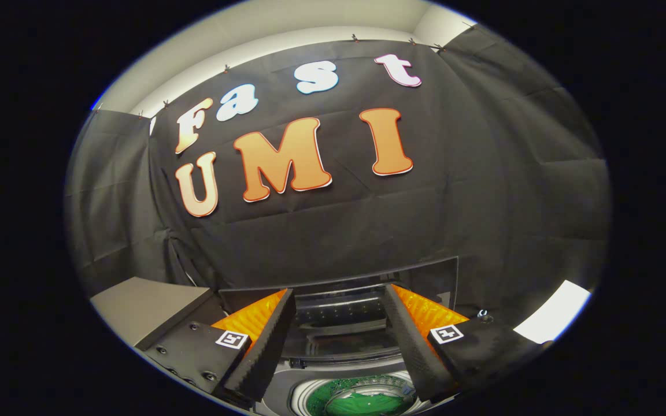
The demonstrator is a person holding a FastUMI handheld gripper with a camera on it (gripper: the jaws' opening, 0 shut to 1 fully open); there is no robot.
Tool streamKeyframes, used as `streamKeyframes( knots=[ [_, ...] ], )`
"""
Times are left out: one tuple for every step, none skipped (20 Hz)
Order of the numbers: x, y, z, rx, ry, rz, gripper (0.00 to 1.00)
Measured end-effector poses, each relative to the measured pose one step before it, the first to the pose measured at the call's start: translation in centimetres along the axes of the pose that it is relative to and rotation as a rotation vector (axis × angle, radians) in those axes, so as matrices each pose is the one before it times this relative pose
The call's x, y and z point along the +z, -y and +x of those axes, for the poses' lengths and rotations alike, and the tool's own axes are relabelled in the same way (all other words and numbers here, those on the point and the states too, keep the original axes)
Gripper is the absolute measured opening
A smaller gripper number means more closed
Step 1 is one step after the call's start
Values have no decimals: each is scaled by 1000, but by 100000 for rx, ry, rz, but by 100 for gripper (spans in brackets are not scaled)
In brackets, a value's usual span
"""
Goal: Put the clothes into the washing machine and then close the washing machine lid.
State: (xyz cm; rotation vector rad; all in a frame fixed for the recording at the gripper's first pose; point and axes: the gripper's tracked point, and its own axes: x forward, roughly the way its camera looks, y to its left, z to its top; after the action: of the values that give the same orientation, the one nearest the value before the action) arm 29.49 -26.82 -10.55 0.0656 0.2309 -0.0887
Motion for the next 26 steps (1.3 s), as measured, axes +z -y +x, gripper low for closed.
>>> streamKeyframes(
  knots=[
    [274, 260, 1628, -1493, -754, -1333, 99],
    [186, 51, 1513, -967, -792, -2167, 99],
    [534, -196, 1086, -400, 273, -2082, 99],
    [299, -37, 1128, -685, -110, -1306, 99],
    [364, 59, 902, -536, -59, -403, 99],
    [137, -95, 983, -507, -153, 78, 99],
    [-183, 16, 1055, -929, -1287, 326, 99],
    [-450, -79, 955, -398, -1502, 269, 99],
    [-456, 22, 613, -767, -1598, 286, 99],
    [-128, 32, 624, -1118, 451, -796, 99],
    [371, 95, 616, -985, 2327, -780, 99],
    [-64, 9, 516, -536, 334, -67, 99],
    [29, -135, 332, -672, 411, -1553, 99],
    [-267, 260, 208, -1376, 1, -1942, 99],
    [-156, 21, 26, -169, -101, -2251, 98],
    [102, -65, -77, 23, 670, -754, 98],
    [45, 100, -212, 98, 104, 1030, 97],
    [151, 5, -194, 479, 743, 394, 97],
    [-191, 19, -199, 536, -142, -469, 97],
    [62, -38, -58, 421, 244, 0, 97],
    [-32, 47, -227, 295, -306, 338, 97],
    [-95, -59, -278, 294, -289, 9, 97],
    [-44, 43, -427, 425, -233, -177, 97],
    [54, 56, -435, 404, -194, 219, 97],
    [-35, 48, -492, 184, -139, 39, 97],
    [0, -6, -550, -120, 146, 117, 97]
  ],
)
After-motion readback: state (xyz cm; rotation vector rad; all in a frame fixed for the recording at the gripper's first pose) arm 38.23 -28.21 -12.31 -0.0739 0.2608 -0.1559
